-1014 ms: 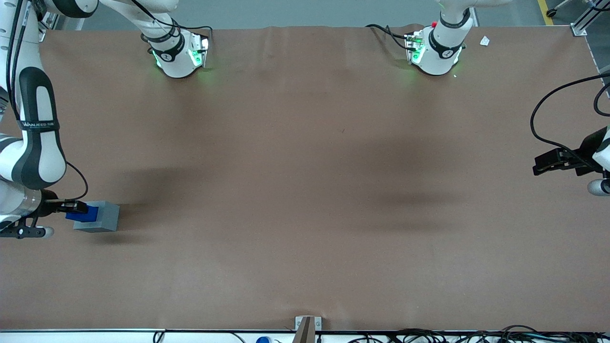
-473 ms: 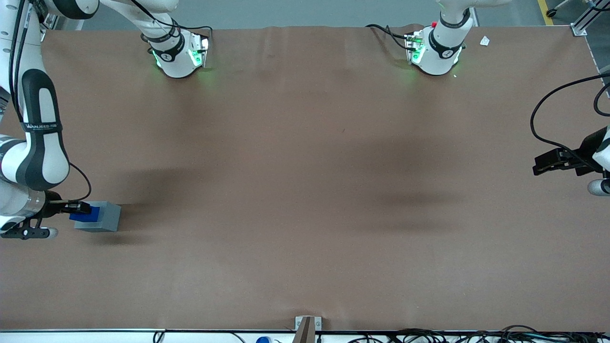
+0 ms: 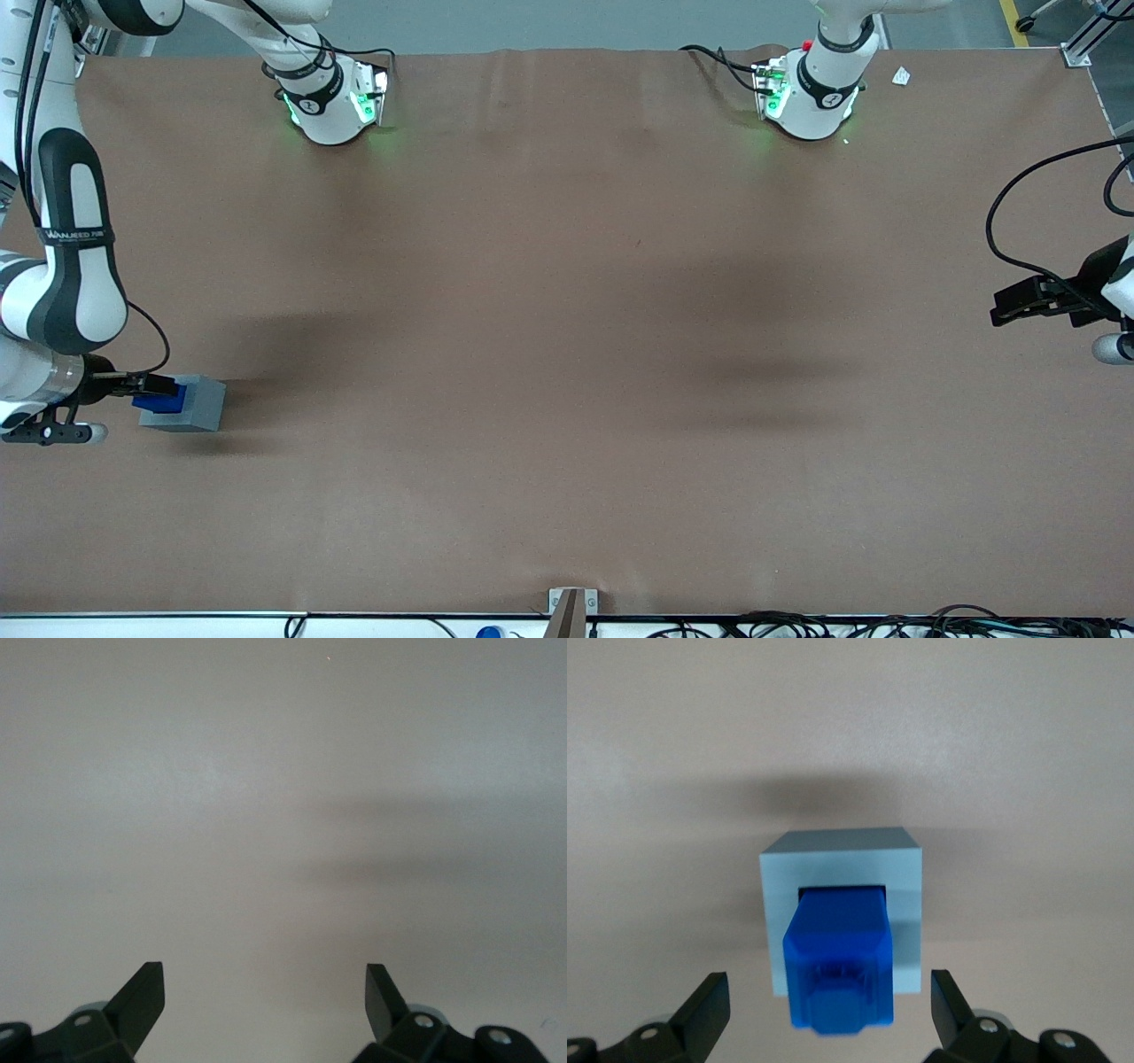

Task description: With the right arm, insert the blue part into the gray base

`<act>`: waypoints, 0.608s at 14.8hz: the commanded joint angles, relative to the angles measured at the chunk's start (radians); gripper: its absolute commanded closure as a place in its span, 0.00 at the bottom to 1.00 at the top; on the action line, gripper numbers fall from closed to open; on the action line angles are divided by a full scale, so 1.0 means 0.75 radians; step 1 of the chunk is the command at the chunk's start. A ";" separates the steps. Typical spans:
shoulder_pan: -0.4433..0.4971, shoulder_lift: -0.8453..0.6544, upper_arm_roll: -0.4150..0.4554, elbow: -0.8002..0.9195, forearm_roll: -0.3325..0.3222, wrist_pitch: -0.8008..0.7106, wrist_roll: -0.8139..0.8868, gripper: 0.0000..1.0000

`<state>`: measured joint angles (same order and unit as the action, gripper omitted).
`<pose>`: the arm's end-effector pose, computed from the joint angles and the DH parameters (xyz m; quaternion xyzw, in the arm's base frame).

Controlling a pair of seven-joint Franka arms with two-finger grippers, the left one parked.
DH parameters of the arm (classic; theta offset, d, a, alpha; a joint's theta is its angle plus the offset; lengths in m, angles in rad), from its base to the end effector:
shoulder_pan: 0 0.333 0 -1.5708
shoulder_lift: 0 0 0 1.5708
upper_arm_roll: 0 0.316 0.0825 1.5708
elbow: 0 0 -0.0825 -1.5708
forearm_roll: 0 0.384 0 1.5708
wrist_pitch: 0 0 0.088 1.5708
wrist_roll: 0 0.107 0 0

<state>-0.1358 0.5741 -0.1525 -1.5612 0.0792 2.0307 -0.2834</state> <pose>0.6628 -0.1769 0.3057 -0.9987 0.0117 0.0487 0.0068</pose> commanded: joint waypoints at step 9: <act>0.022 -0.655 0.005 -0.025 0.003 -0.611 0.216 0.00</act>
<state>-0.1306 0.1569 -0.1519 -1.5306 0.0792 1.5945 -0.1652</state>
